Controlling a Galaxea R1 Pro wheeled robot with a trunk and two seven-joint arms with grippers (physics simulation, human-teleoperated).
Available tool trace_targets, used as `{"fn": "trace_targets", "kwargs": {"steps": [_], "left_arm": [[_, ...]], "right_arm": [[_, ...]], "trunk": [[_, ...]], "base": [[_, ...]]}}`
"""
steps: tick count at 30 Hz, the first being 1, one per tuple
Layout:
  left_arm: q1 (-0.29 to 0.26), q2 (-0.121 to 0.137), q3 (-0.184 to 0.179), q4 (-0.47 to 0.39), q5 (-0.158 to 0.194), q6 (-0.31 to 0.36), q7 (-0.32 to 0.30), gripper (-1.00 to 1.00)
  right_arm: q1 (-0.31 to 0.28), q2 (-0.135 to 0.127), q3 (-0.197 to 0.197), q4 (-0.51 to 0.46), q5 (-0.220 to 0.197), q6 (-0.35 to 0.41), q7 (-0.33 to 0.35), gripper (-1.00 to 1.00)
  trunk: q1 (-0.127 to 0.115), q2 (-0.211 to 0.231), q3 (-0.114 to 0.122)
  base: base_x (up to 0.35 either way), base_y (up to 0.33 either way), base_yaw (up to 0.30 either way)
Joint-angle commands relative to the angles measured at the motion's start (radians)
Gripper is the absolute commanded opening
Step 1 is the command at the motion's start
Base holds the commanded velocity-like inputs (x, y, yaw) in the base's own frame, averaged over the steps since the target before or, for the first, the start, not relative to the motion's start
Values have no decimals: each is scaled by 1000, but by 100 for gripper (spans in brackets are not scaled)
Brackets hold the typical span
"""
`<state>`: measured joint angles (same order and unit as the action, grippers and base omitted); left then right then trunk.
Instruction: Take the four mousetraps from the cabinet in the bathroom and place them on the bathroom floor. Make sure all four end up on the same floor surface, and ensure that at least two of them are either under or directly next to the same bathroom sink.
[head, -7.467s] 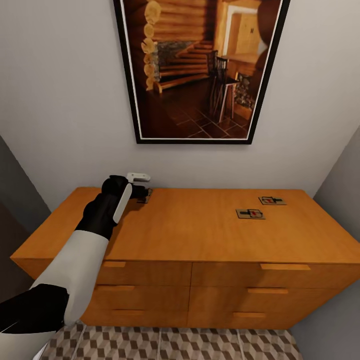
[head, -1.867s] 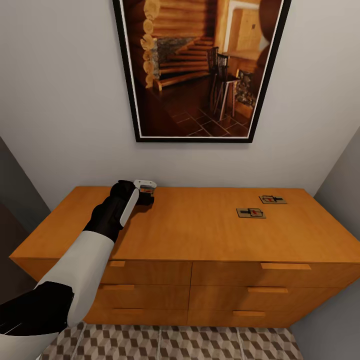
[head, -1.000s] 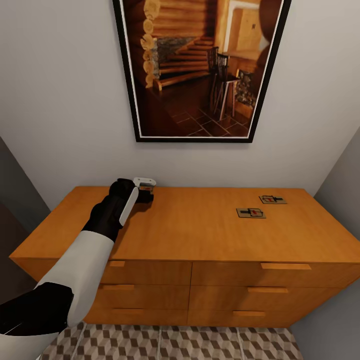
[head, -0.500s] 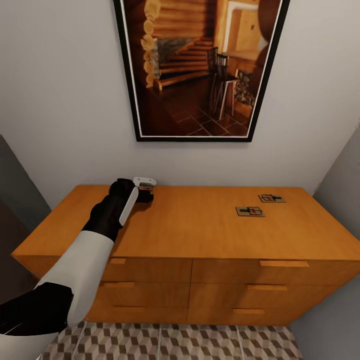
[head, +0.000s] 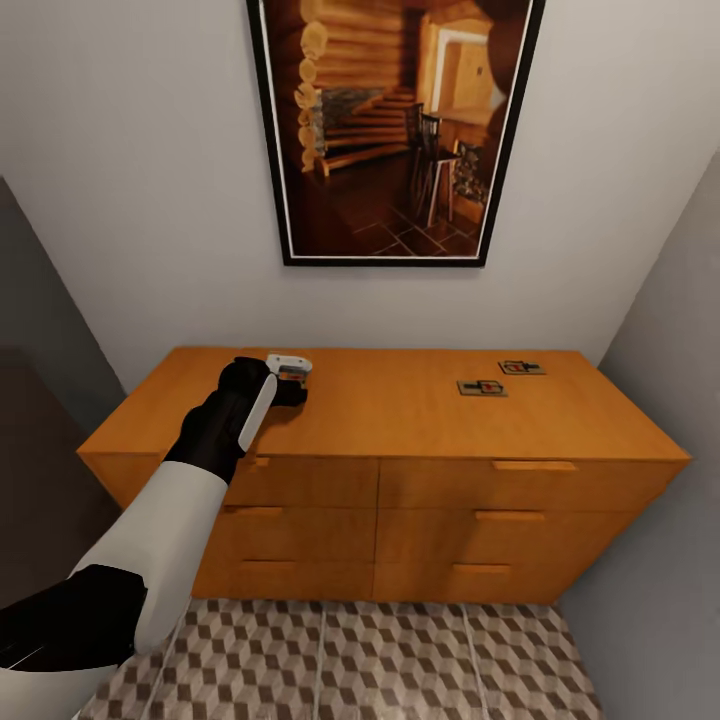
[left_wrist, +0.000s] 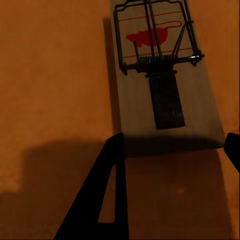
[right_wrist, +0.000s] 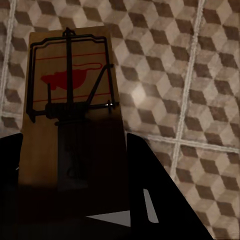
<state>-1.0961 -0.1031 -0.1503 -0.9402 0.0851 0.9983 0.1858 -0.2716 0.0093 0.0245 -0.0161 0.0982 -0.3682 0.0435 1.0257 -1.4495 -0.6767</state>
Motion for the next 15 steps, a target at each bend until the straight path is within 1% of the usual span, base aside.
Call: {"fn": "trace_targets", "kwargs": {"steps": [1, 15], "left_arm": [[-1, 0, -2, 1, 8, 3, 9, -100], [-1, 0, -2, 7, 8, 3, 9, -100]], "right_arm": [[-1, 0, 2, 1, 5, -3, -4, -100], [-1, -2, 2, 1, 5, -3, -4, -100]], "trunk": [[-1, -1, -1], [-1, -1, -1]], "base": [[-332, 0, 0], [-332, 0, 0]]}}
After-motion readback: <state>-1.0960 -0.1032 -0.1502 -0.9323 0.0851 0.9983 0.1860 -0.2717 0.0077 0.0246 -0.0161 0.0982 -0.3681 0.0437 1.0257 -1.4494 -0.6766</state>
